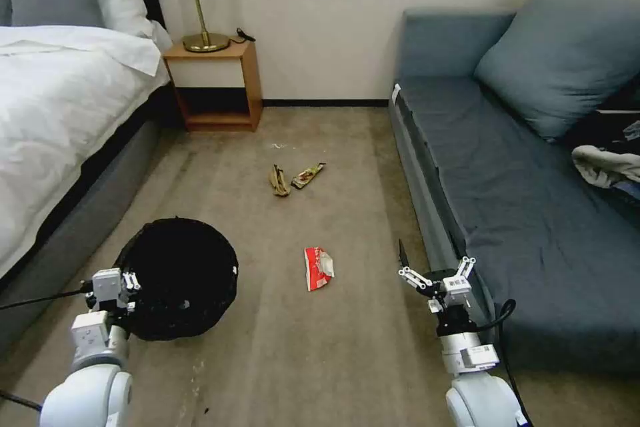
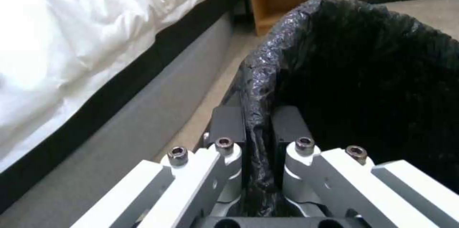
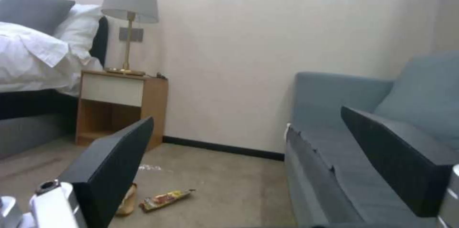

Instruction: Pick up the trash bin, then pick up the garbage on the floor and place it into the trash bin.

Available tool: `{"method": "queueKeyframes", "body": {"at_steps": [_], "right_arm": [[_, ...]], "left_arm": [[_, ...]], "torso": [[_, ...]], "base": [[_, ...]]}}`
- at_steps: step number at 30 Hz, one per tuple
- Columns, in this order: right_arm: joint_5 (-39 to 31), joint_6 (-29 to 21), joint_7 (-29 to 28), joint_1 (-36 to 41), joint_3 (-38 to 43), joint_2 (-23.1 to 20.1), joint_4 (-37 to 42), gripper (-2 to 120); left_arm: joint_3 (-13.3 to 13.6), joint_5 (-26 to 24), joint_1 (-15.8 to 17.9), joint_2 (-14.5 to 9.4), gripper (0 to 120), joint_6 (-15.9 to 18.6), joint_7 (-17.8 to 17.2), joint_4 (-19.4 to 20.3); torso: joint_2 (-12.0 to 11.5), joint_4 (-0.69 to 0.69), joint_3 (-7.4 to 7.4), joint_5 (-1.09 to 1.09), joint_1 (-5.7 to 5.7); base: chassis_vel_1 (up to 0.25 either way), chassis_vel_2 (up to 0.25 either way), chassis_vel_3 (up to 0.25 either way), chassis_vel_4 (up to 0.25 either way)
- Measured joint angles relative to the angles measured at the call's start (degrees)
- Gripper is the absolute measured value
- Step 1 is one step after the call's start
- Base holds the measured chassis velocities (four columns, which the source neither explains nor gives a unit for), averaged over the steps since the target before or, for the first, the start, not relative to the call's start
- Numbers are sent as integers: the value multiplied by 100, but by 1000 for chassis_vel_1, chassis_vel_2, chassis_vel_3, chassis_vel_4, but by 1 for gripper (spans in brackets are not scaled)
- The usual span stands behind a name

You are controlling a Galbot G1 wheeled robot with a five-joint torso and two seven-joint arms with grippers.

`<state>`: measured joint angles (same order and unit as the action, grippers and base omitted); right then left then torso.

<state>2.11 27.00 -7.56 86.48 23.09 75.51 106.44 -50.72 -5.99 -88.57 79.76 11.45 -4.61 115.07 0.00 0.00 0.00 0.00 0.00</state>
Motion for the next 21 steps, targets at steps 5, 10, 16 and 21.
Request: {"method": "queueKeyframes", "body": {"at_steps": [5,10,16,21], "right_arm": [[2,-4,13,-10,-25,10,-39,100],[3,-4,19,-9,-26,11,-48,100],[5,0,25,-3,-34,16,-51,100],[5,15,29,-2,-44,15,-57,100]], "left_arm": [[3,1,3,11,7,0,3,-13],[4,2,-1,24,7,0,4,-13],[1,3,-8,32,7,0,5,1],[-4,3,-18,42,7,0,7,23]], "torso": [[0,0,0,0,1],[0,0,0,0,1],[0,0,0,0,0],[0,0,1,0,0]], "base": [[-78,89,79,-79],[-78,78,81,-79],[-71,98,84,-75],[-118,117,109,-116]]}}
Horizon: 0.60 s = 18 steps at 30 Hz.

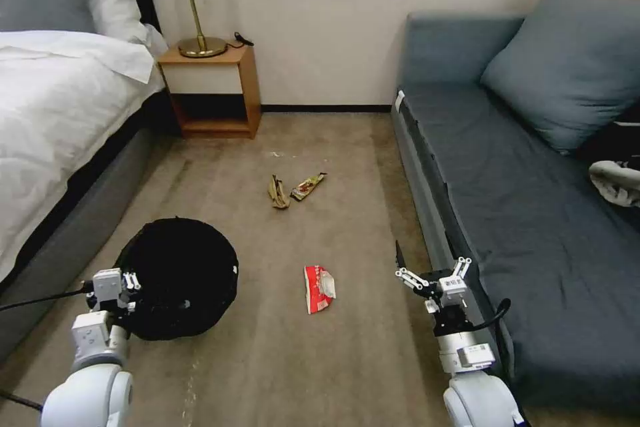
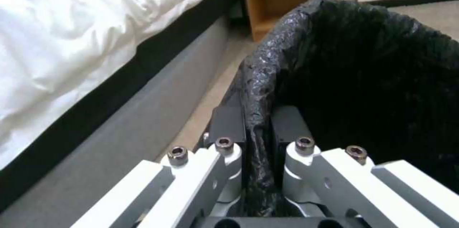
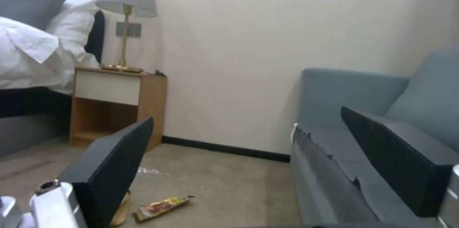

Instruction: Pick up the trash bin, then pick up the garbage on the floor and place it into the trash bin.

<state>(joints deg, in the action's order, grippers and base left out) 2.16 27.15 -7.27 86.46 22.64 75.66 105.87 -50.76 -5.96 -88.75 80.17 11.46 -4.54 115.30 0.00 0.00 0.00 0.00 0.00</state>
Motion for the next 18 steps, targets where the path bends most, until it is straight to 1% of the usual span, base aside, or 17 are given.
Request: {"method": "queueKeyframes", "body": {"at_steps": [5,8,14,18], "right_arm": [[-2,9,0,0,-10,-4,-6,100],[-3,11,0,-3,-14,-14,-9,100],[-3,11,-5,-30,-41,-46,-46,100],[15,32,-60,-88,-234,-113,-123,100]], "left_arm": [[-6,0,-9,1,7,0,2,3],[-7,-1,-9,5,7,-1,4,7],[-5,-1,2,16,7,0,4,6],[-3,-1,8,9,7,0,4,-8]], "torso": [[0,0,0,0,1],[0,0,0,1,0],[0,0,0,1,1],[0,-1,-1,1,0]], "base": [[-174,149,188,-156],[-199,174,204,-221],[-197,223,206,-217],[-190,190,186,-184]]}}
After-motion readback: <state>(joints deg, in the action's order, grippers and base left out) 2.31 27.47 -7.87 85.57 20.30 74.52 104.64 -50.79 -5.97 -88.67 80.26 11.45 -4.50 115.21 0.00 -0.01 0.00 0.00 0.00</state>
